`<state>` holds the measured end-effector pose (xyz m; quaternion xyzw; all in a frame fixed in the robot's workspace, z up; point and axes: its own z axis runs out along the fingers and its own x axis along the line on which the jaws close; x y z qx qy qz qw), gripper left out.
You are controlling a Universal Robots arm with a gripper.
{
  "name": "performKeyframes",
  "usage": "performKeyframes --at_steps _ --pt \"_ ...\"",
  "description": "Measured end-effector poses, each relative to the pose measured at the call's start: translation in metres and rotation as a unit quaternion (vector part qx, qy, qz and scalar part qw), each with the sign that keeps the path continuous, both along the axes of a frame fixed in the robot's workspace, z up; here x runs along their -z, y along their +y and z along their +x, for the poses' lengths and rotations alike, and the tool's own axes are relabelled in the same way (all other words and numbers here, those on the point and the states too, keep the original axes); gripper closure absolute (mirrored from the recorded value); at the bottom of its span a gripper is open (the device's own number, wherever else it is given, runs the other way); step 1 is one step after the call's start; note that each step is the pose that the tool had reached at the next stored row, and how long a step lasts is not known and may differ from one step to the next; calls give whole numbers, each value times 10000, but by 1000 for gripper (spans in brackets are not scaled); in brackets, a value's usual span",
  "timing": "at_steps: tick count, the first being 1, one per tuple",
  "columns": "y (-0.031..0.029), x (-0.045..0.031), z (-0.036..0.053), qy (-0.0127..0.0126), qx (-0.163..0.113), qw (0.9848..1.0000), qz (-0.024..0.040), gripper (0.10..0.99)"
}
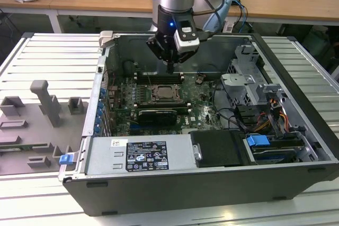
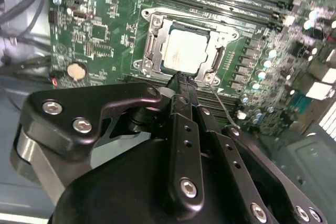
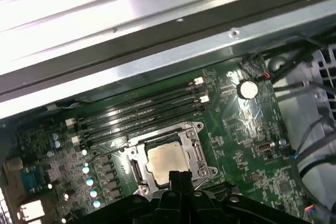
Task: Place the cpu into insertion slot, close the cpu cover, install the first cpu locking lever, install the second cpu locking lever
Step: 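Install the first cpu locking lever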
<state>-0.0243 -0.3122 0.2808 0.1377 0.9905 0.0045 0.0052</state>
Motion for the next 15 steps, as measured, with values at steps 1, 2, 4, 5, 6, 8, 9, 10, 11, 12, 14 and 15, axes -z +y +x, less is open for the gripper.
performKeyframes --at_steps 1,2,4,5,6,8,9,10,11,12,14,15 --pt "0 1 0 0 -90 10000 3 980" --pt "0 2 0 0 -187 9998 5 980" --pt "0 3 0 0 -397 9992 7 980" --pt "0 4 0 0 -594 9982 8 980" --pt "0 6 0 1 -708 9975 8 980" --pt "0 12 -69 -1 -968 9953 20 980" --pt "0 23 -241 -3 -1012 9949 47 980" --pt "0 31 -242 -3 -1188 9929 49 980" --pt "0 35 -248 -2 -1239 9923 53 980" --pt "0 39 -265 -3 -1263 9920 59 980" --pt "0 48 -330 -5 -1285 9917 68 980" --pt "0 51 -357 -5 -1296 9915 69 980"
